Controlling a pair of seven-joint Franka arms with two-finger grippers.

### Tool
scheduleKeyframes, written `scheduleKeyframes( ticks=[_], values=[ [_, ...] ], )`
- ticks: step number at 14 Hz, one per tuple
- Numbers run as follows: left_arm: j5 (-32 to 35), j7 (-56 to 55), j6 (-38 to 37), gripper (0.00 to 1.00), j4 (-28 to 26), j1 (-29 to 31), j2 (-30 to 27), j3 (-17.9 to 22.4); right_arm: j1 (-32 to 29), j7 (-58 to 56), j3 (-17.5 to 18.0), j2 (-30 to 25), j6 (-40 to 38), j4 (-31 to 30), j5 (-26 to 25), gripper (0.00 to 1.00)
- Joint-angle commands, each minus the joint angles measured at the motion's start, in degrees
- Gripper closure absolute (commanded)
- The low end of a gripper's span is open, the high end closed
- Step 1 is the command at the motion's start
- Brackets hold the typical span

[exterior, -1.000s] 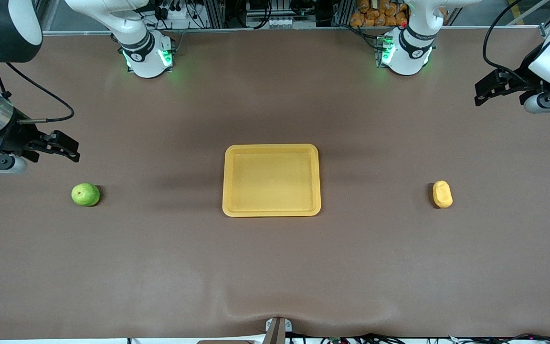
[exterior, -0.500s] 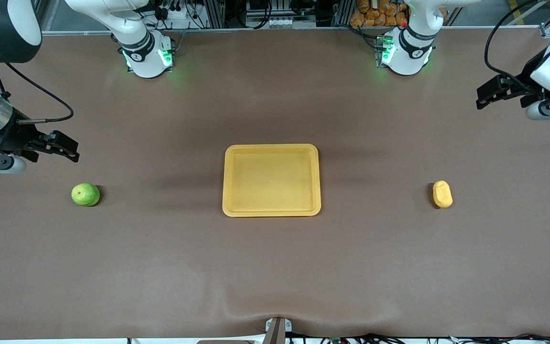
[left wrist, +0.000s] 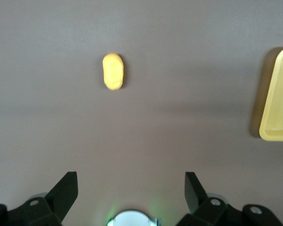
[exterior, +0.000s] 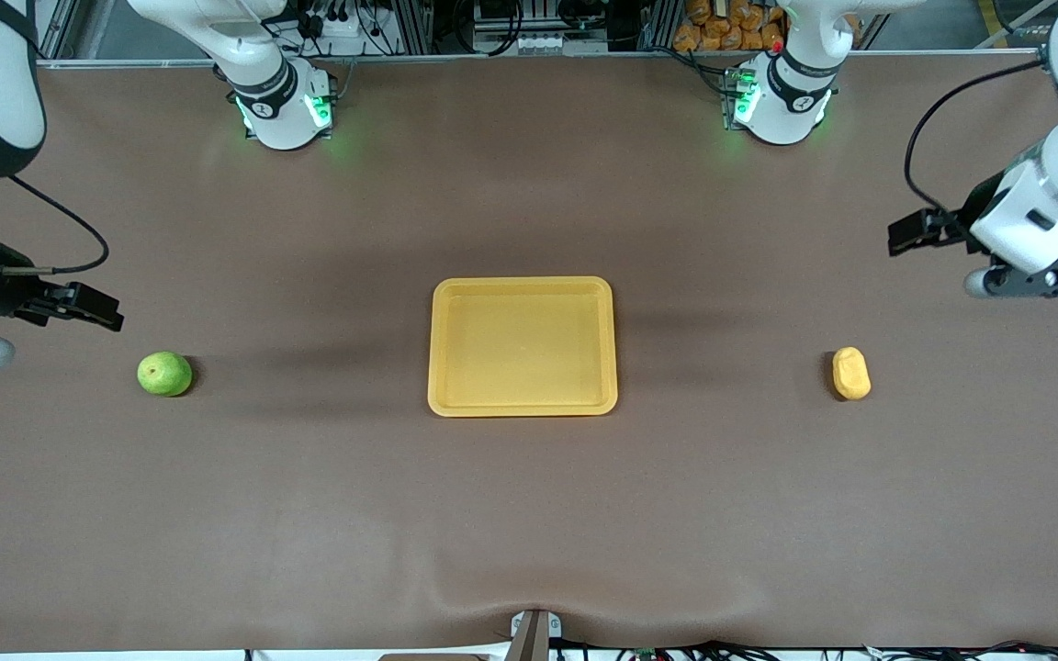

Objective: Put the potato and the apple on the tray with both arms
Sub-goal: 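Move the left gripper down over the yellow potato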

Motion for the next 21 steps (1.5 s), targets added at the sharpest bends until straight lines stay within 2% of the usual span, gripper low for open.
scheduleKeyframes(
  ticks=[1,4,6,10,15,18,21],
  values=[
    [0.55,-0.16,6.95,0.00,-6.01,0.12,-1.07,-0.27,-1.73,-0.75,0.60,2.75,0.87,1.26,0.27,0.00],
    [0.64,-0.16,15.12,0.00,-11.10,0.21,-1.16,-0.27,-2.62,-6.26,0.60,5.02,1.57,0.73,0.27,0.00],
    [0.73,-0.16,18.04,0.00,-11.74,0.04,1.46,-0.45,-2.18,-7.25,0.68,7.41,2.98,1.34,0.18,0.00],
    [1.69,-0.60,24.54,0.00,-12.35,0.04,5.77,-0.45,-5.86,-7.25,0.60,7.50,2.98,1.70,2.37,0.00],
    [4.68,-2.62,28.59,0.00,-13.49,-0.14,9.38,-0.45,-8.85,-7.25,0.51,8.63,3.16,1.61,4.31,0.00],
    [4.86,-2.71,36.83,0.00,-19.02,0.21,10.17,-0.45,-11.14,-7.52,0.51,9.08,2.99,1.70,6.94,0.00],
    [4.95,-3.85,38.44,0.00,-19.21,1.35,13.07,-0.18,-12.37,-12.25,0.60,8.99,2.54,1.61,7.12,0.00]
  ],
)
